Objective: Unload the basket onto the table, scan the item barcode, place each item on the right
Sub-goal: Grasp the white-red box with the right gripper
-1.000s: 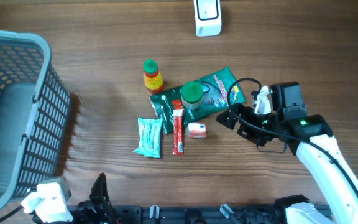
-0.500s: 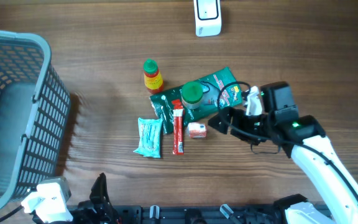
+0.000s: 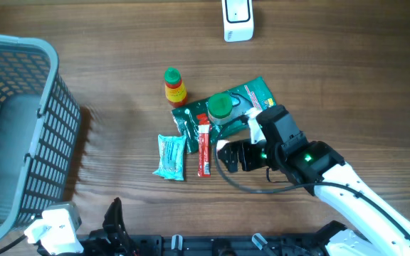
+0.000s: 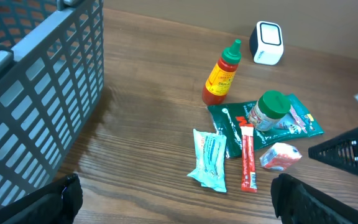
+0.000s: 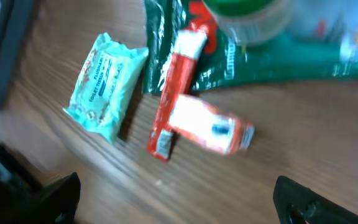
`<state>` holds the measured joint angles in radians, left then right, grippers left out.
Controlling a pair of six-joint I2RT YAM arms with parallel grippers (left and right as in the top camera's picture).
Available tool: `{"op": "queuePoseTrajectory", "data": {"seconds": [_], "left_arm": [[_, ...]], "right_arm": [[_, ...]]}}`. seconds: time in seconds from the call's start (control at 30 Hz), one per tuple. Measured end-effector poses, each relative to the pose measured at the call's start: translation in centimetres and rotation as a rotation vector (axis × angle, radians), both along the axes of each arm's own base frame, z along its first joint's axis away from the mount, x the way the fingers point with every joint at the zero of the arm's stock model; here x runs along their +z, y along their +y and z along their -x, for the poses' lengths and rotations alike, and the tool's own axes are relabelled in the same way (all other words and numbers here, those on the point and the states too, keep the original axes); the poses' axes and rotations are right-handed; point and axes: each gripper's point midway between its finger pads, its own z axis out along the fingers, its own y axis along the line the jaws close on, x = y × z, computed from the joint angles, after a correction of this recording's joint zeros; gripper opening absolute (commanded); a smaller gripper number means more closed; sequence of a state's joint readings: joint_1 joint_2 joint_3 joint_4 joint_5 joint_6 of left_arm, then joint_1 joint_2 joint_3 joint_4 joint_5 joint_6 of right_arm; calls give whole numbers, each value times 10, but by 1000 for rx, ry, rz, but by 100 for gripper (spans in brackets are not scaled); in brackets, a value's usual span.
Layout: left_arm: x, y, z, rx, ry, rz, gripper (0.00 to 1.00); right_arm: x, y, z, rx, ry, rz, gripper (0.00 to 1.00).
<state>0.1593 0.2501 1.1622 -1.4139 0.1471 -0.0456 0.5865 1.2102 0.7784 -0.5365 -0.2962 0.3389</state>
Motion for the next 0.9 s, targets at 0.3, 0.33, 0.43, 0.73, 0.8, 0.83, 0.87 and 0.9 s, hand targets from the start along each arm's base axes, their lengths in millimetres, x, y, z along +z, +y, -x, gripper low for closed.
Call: {"op": "queuePoseTrajectory", "data": {"seconds": [0.3,0.33,0.43,0.73,0.8,0.83,0.87,0.9], "left_arm": [[0,0,0,0,0,0,100],[0,0,0,0,0,0,100],[0,0,0,0,0,0,100],[0,0,0,0,0,0,100],[0,0,0,0,0,0,100],[0,0,0,0,0,0,100],[0,0,0,0,0,1,100],[0,0,0,0,0,0,100]], "right_arm": [[-1,12,-12,332,-257,89,97],[-7,13,-13,356,-258,101,98],[-29,18,-20,411,-253,131,98],[-68,23,-28,459,-212,169,64],[-68,25,-31,459,-225,166,49],[-67,26,-32,451,-225,161,41],[-67,26,-32,449,-227,160,39],[-67,26,-32,436,-219,156,33]]}}
